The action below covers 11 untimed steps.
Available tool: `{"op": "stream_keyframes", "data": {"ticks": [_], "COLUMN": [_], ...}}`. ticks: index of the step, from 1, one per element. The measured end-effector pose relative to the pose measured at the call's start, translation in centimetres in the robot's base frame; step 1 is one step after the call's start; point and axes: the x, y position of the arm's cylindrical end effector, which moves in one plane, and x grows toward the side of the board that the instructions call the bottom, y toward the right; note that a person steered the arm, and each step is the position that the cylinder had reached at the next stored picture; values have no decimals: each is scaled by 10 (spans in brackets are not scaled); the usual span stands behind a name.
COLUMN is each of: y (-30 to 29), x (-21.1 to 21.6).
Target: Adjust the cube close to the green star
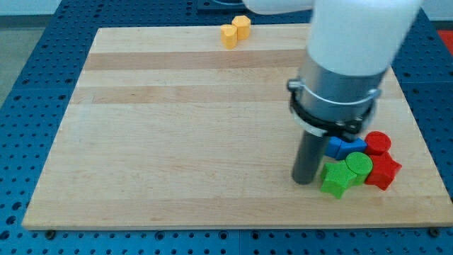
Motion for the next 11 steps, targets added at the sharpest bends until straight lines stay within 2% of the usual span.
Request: {"op": "stream_keyframes", "data": {"ticks": [1,3,4,5,8,11], "y": [-24,-5,32,48,50,50], "x": [-33,-126,-126,-109,-66,-64]}}
